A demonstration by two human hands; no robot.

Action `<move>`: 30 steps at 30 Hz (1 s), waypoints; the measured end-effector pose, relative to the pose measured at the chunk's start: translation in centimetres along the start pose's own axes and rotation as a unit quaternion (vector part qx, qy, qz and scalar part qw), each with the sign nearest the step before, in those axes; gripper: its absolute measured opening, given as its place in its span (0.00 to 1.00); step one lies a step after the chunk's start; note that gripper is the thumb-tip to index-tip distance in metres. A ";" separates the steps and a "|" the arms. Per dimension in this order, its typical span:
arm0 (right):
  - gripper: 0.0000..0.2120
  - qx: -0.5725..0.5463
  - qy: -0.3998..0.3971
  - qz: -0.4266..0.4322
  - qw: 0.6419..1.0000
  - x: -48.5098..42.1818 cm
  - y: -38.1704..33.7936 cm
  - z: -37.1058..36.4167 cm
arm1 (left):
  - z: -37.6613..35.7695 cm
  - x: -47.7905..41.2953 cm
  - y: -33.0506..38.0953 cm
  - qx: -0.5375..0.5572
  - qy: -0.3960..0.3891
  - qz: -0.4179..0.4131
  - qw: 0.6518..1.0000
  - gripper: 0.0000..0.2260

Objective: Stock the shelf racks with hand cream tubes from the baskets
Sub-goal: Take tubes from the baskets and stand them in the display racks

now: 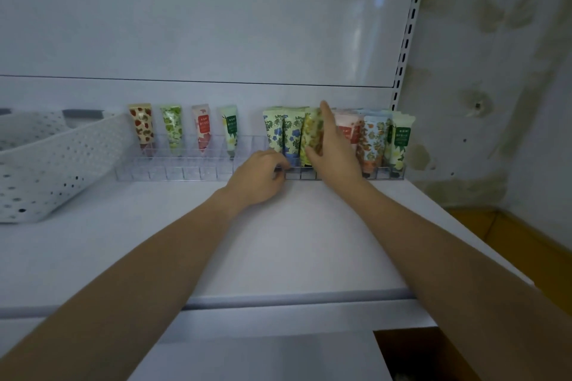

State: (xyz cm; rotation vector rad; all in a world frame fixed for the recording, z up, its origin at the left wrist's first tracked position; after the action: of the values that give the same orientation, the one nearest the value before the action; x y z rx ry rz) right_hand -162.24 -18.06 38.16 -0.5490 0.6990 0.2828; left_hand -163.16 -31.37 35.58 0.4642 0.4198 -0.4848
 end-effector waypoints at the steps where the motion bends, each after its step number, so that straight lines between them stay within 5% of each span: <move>1: 0.39 0.014 -0.013 -0.005 1.000 0.2 0.2 -0.6 | 0.0 0.1 0.0 0.001 -0.003 -0.002 1.000 0.12; 8: 0.42 0.102 -0.014 -0.003 0.995 0.8 0.6 -0.5 | -0.1 0.7 0.6 -0.005 -0.001 0.005 1.000 0.12; 15: 0.32 0.147 0.080 0.115 0.979 -1.2 -4.1 2.4 | 7.1 -1.0 -0.4 -0.053 0.067 0.014 0.996 0.11; 21: 0.25 0.051 0.025 0.214 0.975 -4.8 -12.5 -1.1 | 18.6 -1.6 -6.9 -0.133 0.105 0.044 0.985 0.09; 30: 0.10 -0.152 -0.157 0.247 0.944 -9.5 -26.9 -12.4 | 28.0 2.4 -21.8 -0.192 -0.028 0.131 0.972 0.06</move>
State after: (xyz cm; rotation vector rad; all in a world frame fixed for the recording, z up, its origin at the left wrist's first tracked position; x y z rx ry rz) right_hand -164.43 -47.78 46.94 -0.5976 0.4737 0.9409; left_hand -165.17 -63.72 50.17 0.1262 0.3810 -0.1515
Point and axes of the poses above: each hand's wrist, its own x-axis away from the middle knuckle, its own z-axis out of the back of the hand, y = z × x, the point moved 6 cm from there along -x, towards the middle knuckle, and after that the axes turned 7 degrees about z, right-handed, at the moved point
